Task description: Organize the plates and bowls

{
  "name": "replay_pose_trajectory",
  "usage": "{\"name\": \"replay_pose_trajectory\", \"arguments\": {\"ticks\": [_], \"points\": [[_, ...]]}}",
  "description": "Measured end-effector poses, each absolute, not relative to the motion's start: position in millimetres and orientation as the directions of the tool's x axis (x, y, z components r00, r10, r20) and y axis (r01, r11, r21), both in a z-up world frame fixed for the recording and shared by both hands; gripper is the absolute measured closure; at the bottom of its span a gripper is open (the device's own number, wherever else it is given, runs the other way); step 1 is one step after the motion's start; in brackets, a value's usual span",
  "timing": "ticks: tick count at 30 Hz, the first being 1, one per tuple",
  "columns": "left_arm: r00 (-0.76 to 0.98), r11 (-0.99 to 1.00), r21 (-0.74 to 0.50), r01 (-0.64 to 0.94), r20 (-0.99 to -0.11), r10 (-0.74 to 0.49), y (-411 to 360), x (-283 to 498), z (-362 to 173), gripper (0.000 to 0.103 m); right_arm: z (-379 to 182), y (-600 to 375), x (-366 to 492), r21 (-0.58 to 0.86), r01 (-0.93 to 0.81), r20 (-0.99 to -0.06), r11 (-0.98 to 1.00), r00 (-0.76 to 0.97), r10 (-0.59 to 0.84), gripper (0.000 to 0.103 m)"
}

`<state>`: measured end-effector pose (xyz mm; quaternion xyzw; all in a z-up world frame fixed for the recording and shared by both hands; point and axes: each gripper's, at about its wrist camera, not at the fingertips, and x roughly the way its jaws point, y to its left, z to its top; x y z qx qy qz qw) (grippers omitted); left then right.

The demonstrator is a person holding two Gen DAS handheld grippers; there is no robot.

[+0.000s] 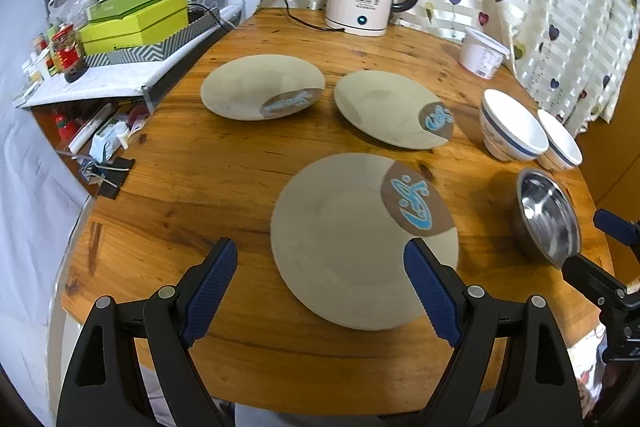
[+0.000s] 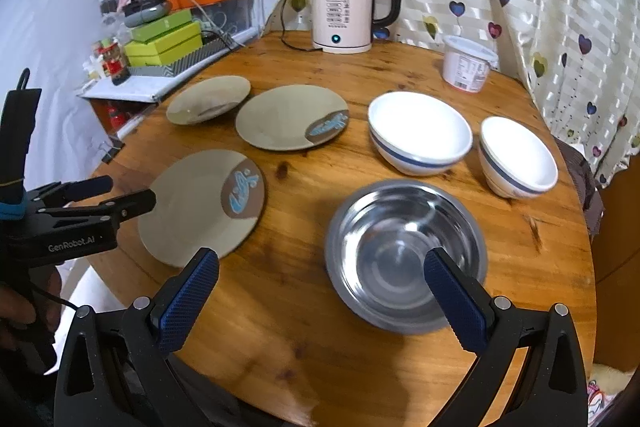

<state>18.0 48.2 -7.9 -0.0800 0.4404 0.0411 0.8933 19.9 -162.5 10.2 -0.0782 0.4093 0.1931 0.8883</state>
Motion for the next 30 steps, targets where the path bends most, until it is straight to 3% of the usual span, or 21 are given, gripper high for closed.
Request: {"name": "replay_pose_trajectory", "arguments": {"ticks": [19, 30], "points": [[0.635, 0.958, -0.129, -0.257, -0.769, 0.067, 115, 50, -3, 0.017, 25, -82, 74, 0.053, -0.524, -0.747, 0.850, 0.545, 0.382, 0.002], [0.627, 0.944, -0.184, -0.273, -0.779, 0.030, 146, 75, -11, 0.017, 20, -43, 112, 0.095, -0.564, -0.767, 0.820, 0.484, 0.421, 0.005]]}}
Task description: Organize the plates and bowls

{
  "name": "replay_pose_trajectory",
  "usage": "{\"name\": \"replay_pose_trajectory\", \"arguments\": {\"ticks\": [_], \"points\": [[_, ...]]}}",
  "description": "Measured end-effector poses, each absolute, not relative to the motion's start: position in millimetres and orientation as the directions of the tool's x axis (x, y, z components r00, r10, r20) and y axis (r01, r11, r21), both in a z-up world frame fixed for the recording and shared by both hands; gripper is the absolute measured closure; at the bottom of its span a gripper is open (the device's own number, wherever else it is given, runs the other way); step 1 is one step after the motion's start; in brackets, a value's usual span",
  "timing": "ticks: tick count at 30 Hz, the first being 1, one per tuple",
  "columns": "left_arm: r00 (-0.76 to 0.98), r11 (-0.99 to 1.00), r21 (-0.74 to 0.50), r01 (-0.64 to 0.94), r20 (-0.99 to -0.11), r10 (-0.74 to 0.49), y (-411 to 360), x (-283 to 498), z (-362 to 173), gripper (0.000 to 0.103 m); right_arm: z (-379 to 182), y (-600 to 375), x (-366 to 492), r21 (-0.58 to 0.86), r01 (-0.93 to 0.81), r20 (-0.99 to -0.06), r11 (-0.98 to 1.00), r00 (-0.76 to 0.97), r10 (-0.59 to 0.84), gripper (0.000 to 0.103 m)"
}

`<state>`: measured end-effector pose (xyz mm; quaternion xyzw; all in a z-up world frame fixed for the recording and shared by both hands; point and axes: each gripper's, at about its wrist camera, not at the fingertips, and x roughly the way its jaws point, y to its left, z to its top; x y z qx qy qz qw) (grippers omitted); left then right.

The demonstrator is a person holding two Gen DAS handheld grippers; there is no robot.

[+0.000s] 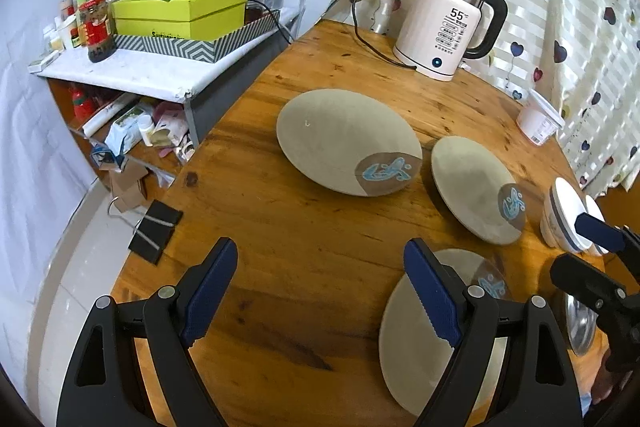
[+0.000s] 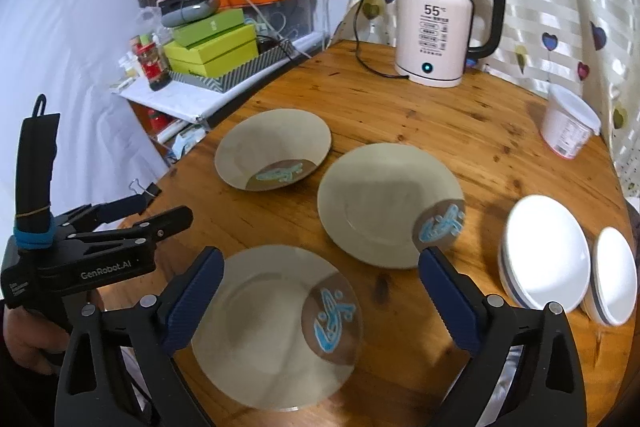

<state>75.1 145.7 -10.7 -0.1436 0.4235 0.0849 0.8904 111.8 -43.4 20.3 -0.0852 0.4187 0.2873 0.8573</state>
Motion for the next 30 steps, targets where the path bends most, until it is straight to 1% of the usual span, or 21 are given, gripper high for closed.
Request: {"name": "replay_pose_trajectory", "arguments": {"ticks": [3, 5, 6, 7, 15, 19, 20, 21, 22, 26, 27, 30], "points": [[0.626, 0.946, -0.188, -0.263, -0.779, 0.019, 151, 83, -13, 0.017, 20, -34, 124, 0.115, -0.571, -0.775, 0.813, 0.460, 0.433, 0.006], [0.626, 0.945, -0.185, -0.271, -0.779, 0.027, 156, 87, -14, 0.017, 20, -30, 131, 0.124, -0.575, -0.778, 0.808, 0.450, 0.439, 0.009], [0.624, 0.944, -0.184, -0.274, -0.780, 0.029, 159, 90, -15, 0.017, 21, -28, 134, 0.128, -0.577, -0.780, 0.807, 0.444, 0.441, 0.014], [0.625, 0.942, -0.188, -0.277, -0.780, 0.027, 162, 93, -16, 0.017, 20, -25, 138, 0.132, -0.580, -0.783, 0.804, 0.436, 0.443, 0.017], [0.641, 0.935, -0.225, -0.273, -0.768, 0.003, 178, 109, -22, 0.017, 18, -8, 164, 0.148, -0.588, -0.802, 0.796, 0.400, 0.444, 0.019], [0.645, 0.934, -0.228, -0.275, -0.765, 0.003, 185, 119, -24, 0.017, 11, 1, 180, 0.165, -0.586, -0.812, 0.794, 0.377, 0.446, 0.024], [0.643, 0.932, -0.232, -0.280, -0.766, 0.003, 187, 122, -25, 0.020, 9, 3, 185, 0.170, -0.579, -0.816, 0.797, 0.371, 0.443, 0.025], [0.641, 0.930, -0.231, -0.285, -0.767, 0.006, 189, 124, -26, 0.024, 7, 6, 190, 0.174, -0.577, -0.818, 0.798, 0.367, 0.443, 0.028], [0.640, 0.929, -0.230, -0.290, -0.769, 0.009, 191, 126, -27, 0.026, 5, 9, 195, 0.175, -0.578, -0.819, 0.797, 0.364, 0.444, 0.031], [0.630, 0.920, -0.236, -0.313, -0.777, 0.015, 200, 137, -34, 0.036, -4, 20, 216, 0.171, -0.578, -0.827, 0.798, 0.356, 0.436, 0.035], [0.627, 0.919, -0.235, -0.317, -0.779, 0.017, 201, 140, -36, 0.038, -7, 23, 221, 0.171, -0.579, -0.828, 0.797, 0.354, 0.435, 0.036], [0.622, 0.917, -0.243, -0.316, -0.783, 0.006, 205, 147, -41, 0.039, -15, 31, 238, 0.177, -0.581, -0.836, 0.794, 0.337, 0.433, 0.041]]}}
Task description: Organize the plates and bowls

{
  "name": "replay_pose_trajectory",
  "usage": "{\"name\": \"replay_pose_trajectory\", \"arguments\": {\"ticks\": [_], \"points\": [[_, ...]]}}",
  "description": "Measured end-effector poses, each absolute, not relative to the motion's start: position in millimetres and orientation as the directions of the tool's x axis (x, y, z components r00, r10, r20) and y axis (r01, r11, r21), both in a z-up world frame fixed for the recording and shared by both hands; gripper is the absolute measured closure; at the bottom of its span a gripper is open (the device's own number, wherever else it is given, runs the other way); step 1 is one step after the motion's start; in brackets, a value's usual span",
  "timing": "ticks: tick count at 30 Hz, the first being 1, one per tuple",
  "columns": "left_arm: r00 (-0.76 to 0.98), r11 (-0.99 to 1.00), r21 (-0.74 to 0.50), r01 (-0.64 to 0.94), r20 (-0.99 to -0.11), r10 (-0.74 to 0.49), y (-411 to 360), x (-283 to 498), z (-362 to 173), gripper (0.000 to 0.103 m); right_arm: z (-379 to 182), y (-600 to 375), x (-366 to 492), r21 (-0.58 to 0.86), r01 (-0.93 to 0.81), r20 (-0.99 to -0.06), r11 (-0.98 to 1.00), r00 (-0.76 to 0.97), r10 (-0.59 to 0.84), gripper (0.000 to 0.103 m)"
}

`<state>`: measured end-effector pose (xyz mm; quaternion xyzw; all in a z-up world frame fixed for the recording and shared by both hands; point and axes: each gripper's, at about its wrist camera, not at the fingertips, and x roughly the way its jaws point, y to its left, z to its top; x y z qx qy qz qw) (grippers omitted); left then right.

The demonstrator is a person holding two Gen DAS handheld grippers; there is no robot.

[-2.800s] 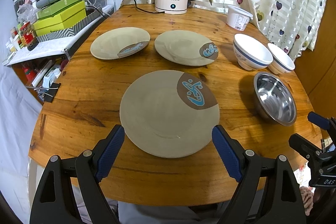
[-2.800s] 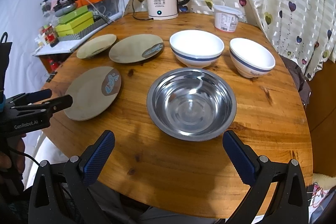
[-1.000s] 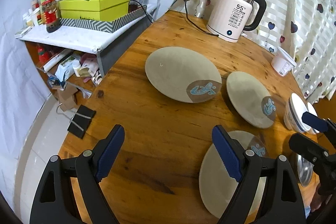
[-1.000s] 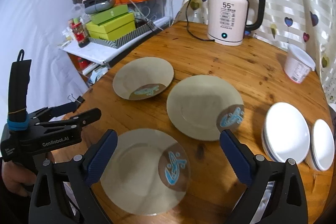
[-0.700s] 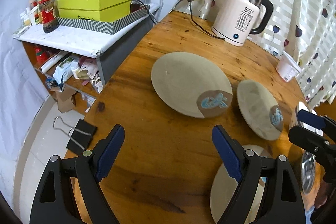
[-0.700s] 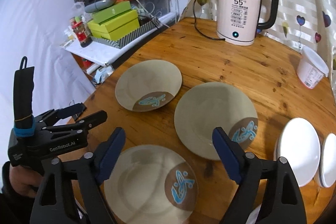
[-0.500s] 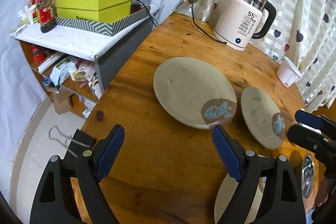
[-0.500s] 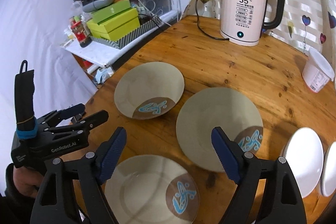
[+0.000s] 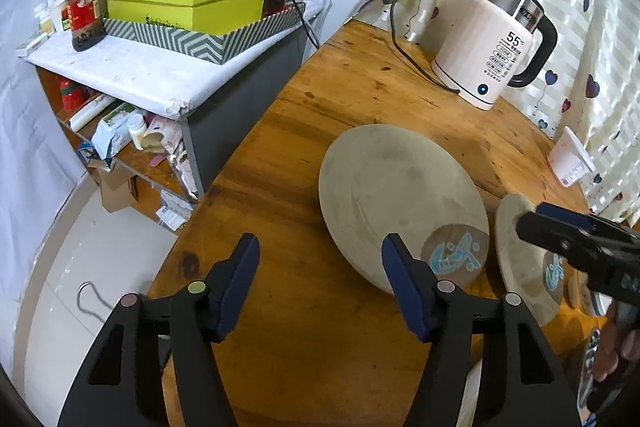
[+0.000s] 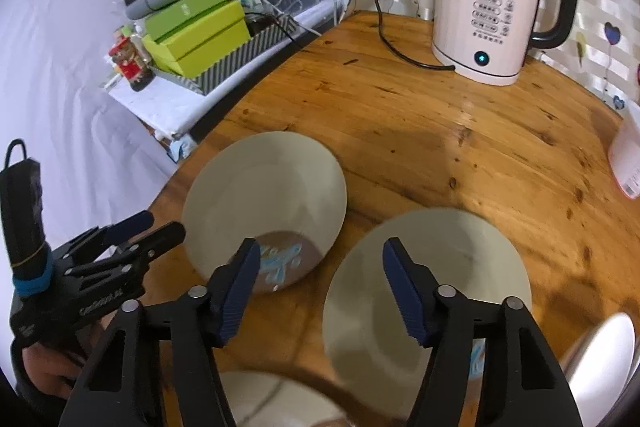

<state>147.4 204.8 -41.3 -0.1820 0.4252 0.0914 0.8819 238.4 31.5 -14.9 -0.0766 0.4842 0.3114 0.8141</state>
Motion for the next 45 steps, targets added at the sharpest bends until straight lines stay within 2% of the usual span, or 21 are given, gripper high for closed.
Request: {"name": "replay_pose_trajectory", "arguments": {"ticks": [4, 6, 9, 14, 16, 22, 27, 45], "points": [[0.619, 0.916, -0.248, -0.316, -0.786, 0.001, 207, 155, -45, 0.039, -24, 40, 258, 0.184, -0.582, -0.843, 0.792, 0.321, 0.432, 0.045], [0.613, 0.917, -0.245, -0.315, -0.790, -0.001, 207, 159, -48, 0.051, -29, 44, 265, 0.193, -0.586, -0.846, 0.787, 0.307, 0.435, 0.051], [0.606, 0.916, -0.248, -0.315, -0.796, -0.007, 208, 163, -52, 0.052, -37, 48, 272, 0.197, -0.591, -0.855, 0.782, 0.287, 0.432, 0.057], [0.612, 0.919, -0.254, -0.302, -0.791, -0.018, 209, 166, -54, 0.052, -47, 51, 279, 0.211, -0.588, -0.863, 0.781, 0.263, 0.432, 0.061], [0.614, 0.921, -0.255, -0.296, -0.789, -0.021, 209, 168, -54, 0.054, -51, 52, 282, 0.219, -0.585, -0.866, 0.781, 0.253, 0.432, 0.070], [0.622, 0.927, -0.262, -0.268, -0.782, -0.041, 204, 172, -52, 0.067, -58, 53, 286, 0.248, -0.579, -0.863, 0.776, 0.231, 0.449, 0.080], [0.623, 0.930, -0.263, -0.255, -0.781, -0.049, 200, 174, -52, 0.073, -57, 55, 285, 0.248, -0.578, -0.863, 0.777, 0.233, 0.449, 0.081], [0.626, 0.931, -0.236, -0.279, -0.780, -0.010, 197, 162, -36, 0.073, -40, 52, 272, 0.249, -0.581, -0.853, 0.775, 0.247, 0.460, 0.083]]}}
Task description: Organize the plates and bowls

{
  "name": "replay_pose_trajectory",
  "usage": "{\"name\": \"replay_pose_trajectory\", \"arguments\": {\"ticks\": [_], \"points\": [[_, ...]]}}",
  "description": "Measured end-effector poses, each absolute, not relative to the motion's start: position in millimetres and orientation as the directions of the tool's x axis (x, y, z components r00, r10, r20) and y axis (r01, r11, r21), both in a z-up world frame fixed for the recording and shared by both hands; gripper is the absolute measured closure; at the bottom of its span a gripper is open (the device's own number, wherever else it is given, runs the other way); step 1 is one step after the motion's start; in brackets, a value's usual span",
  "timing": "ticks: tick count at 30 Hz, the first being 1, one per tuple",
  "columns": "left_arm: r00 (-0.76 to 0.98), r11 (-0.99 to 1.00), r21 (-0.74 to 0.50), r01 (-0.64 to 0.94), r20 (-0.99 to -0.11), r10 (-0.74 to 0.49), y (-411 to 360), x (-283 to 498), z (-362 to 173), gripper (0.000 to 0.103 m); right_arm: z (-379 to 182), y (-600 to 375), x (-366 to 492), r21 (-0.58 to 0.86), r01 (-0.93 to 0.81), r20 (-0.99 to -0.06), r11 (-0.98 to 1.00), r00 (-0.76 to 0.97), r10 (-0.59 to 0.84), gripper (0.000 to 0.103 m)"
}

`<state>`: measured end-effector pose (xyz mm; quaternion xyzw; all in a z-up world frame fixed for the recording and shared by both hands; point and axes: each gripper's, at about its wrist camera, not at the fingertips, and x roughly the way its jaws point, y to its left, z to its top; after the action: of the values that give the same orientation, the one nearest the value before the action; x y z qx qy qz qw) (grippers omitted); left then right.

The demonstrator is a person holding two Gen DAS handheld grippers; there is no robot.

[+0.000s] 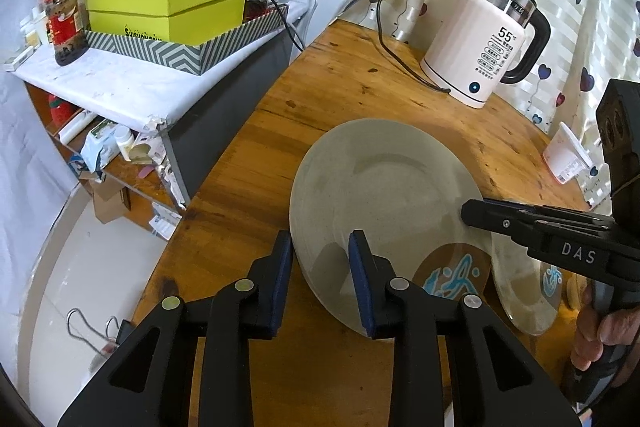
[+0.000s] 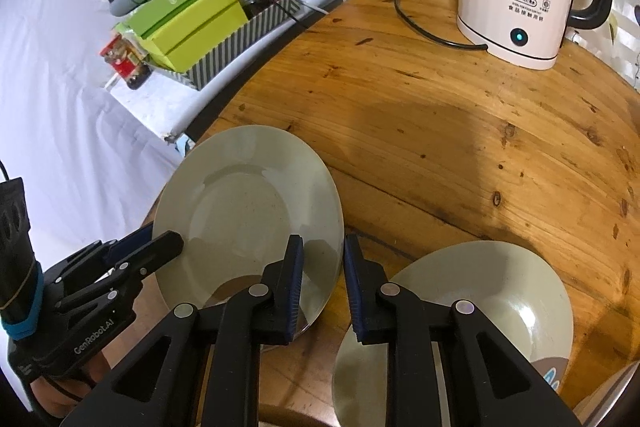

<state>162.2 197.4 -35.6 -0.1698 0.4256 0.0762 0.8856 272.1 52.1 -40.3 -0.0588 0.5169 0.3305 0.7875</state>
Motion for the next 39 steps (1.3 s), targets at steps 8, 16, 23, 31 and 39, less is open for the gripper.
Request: {"name": "replay_pose_trajectory", "arguments": {"ticks": [8, 16, 23, 31, 39], "points": [[0.637, 0.939, -0.225, -0.262, -0.771, -0.007, 186, 153, -19, 0.073, -25, 42, 261, 0.246, -0.573, -0.848, 0.782, 0.264, 0.460, 0.083], [0.640, 0.949, -0.213, -0.232, -0.768, -0.016, 168, 135, -7, 0.073, -16, 23, 239, 0.240, -0.557, -0.849, 0.795, 0.276, 0.450, 0.083], [0.639, 0.955, -0.211, -0.211, -0.769, -0.029, 152, 119, -1, 0.073, -14, 4, 218, 0.250, -0.538, -0.852, 0.805, 0.272, 0.446, 0.083], [0.635, 0.962, -0.202, -0.184, -0.772, -0.041, 134, 98, 3, 0.073, -14, -18, 191, 0.258, -0.519, -0.855, 0.815, 0.269, 0.443, 0.083], [0.621, 0.968, -0.197, -0.152, -0.781, -0.061, 114, 80, 1, 0.073, -16, -43, 164, 0.269, -0.494, -0.859, 0.827, 0.266, 0.438, 0.083]]}}
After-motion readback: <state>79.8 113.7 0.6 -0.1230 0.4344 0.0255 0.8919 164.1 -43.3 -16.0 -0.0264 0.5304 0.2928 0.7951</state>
